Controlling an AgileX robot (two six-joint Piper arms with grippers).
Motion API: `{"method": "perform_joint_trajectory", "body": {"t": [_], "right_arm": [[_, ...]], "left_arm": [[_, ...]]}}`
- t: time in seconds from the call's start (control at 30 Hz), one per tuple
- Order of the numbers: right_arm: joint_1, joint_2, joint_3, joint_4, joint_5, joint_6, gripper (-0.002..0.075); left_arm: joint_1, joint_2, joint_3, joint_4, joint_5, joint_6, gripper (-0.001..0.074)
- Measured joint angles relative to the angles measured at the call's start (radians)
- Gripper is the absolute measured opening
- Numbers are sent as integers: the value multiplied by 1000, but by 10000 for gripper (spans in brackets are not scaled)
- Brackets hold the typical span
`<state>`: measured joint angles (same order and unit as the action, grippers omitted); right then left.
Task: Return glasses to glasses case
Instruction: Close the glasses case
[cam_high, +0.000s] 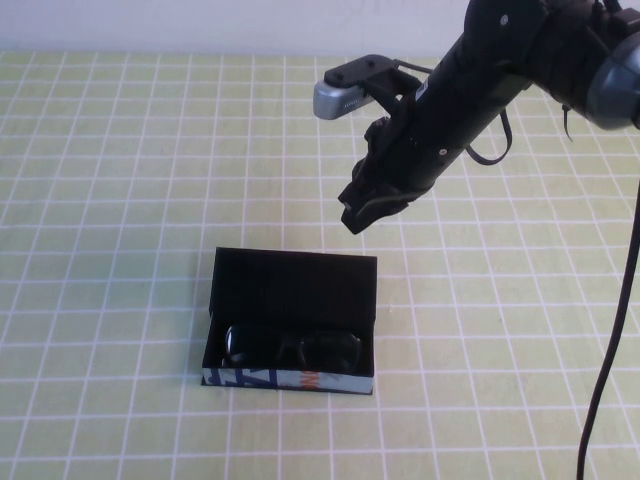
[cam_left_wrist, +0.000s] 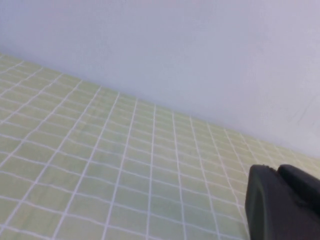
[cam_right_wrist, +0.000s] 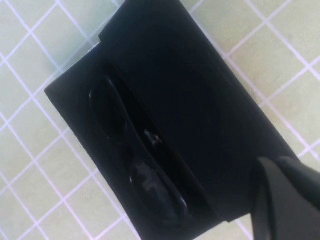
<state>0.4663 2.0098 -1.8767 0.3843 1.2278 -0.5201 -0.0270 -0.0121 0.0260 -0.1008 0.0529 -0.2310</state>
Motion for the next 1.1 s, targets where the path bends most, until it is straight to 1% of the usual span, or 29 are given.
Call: {"method": "perform_joint_trajectory", "body": {"t": [0.07,0.17,0.27,0.4,0.53,0.6,0.7,0.77,0.87,0.97,1.1], "right_arm": [[0,0,0,5,0,2,-11],[0,0,0,13,0,21,-11],[0,4,0,15,0,35,-11],[0,8,0,15,0,50,-11],[0,8,0,15,0,50,-11],[0,8,0,15,0,50,-11],[0,8,0,15,0,50,-11],[0,8,0,15,0,52,-11],[0,8,0,15,0,54,-11],[0,8,0,15,0,54,-11],[0,8,0,15,0,54,-11]], "left_arm": [[-2,0,-9,-7,23,-43,-2],[-24,57,-87,-14,126,-95,-2],[-65,203,-222,-14,245,-68,-2],[-144,482,-419,-35,478,39,-2],[-234,745,-559,-162,649,225,-2],[-270,857,-591,-255,679,339,-2],[-330,1032,-598,-451,656,570,-2],[-381,1133,-598,-616,603,767,-2],[-437,1257,-603,-861,520,995,-2],[-452,1367,-613,-1024,504,1163,-2],[-451,1497,-632,-1138,495,1304,-2]]}}
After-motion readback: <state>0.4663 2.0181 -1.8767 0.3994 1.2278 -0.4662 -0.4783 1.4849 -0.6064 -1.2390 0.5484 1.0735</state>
